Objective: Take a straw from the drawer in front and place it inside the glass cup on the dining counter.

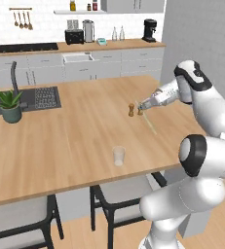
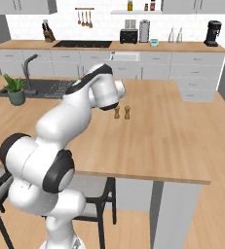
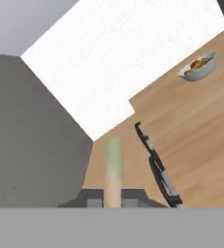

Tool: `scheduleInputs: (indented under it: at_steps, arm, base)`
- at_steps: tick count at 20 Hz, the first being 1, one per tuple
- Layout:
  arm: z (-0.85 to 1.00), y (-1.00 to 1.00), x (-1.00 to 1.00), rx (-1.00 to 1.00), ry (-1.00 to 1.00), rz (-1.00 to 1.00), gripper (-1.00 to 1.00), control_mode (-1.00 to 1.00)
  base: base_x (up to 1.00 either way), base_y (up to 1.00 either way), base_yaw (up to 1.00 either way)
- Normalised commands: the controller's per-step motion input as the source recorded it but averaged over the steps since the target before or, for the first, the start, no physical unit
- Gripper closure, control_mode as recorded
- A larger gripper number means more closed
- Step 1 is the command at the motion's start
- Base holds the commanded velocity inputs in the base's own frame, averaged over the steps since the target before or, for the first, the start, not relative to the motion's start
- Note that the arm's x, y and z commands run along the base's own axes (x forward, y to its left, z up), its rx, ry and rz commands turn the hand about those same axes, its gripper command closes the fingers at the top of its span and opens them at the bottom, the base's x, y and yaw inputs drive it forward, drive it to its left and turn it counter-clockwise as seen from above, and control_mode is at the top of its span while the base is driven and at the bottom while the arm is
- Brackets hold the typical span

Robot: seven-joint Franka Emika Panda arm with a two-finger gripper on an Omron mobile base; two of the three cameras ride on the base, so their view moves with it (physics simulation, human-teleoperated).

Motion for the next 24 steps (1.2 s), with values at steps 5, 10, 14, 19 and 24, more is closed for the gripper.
scheduleInputs:
  at_steps: [5, 10, 14, 19, 24]
  arm:
    - [-0.13, 0.35, -0.41, 0.24, -0.15, 0.37, 1.00, -1.00]
    - [-0.11, 0.30, -0.09, 0.24, -0.12, 0.22, 1.00, -1.00]
    - [0.00, 0.04, -0.08, 0.29, -0.20, 0.16, 1.00, -1.00]
    - [-0.06, 0.00, -0.25, 0.32, -0.22, 0.12, 1.00, -1.00]
    - [-0.17, 0.00, -0.20, 0.27, -0.15, 0.04, 1.00, -1.00]
  base:
    - [0.00, 0.00, 0.00]
    - [0.00, 0.00, 0.00]
    - [0.00, 0.00, 0.00]
    - [0.00, 0.00, 0.00]
    - [0.00, 0.00, 0.00]
